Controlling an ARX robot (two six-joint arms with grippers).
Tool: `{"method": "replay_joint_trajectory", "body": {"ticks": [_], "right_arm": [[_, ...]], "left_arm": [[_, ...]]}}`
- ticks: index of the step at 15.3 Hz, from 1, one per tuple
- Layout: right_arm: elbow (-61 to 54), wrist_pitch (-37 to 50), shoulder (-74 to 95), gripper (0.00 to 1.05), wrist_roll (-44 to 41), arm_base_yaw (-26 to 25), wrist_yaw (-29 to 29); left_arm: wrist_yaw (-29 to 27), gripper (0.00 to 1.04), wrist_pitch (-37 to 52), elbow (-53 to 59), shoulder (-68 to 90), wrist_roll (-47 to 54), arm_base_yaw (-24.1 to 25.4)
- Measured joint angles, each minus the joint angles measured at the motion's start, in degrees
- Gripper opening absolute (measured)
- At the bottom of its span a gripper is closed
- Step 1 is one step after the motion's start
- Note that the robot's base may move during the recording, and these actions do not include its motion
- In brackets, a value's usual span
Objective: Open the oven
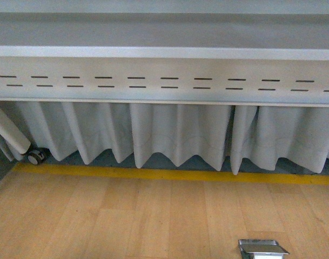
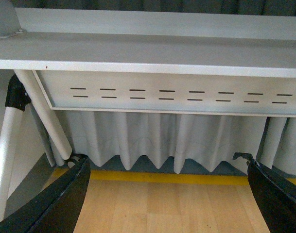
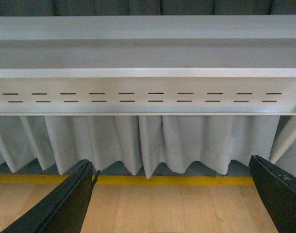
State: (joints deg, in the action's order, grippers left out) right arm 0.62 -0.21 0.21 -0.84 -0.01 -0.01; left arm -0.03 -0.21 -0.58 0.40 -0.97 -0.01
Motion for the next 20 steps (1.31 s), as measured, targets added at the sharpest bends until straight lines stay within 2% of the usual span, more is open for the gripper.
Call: {"method": "replay_joint_trajectory", "body": {"ticks": [20], "right_arm": [[0.0, -0.17, 0.0, 0.98, 0.0, 0.0, 0.0]], "left_arm": [[0.0, 0.98, -0.2, 0.0, 0.0, 0.02, 0.0]]}}
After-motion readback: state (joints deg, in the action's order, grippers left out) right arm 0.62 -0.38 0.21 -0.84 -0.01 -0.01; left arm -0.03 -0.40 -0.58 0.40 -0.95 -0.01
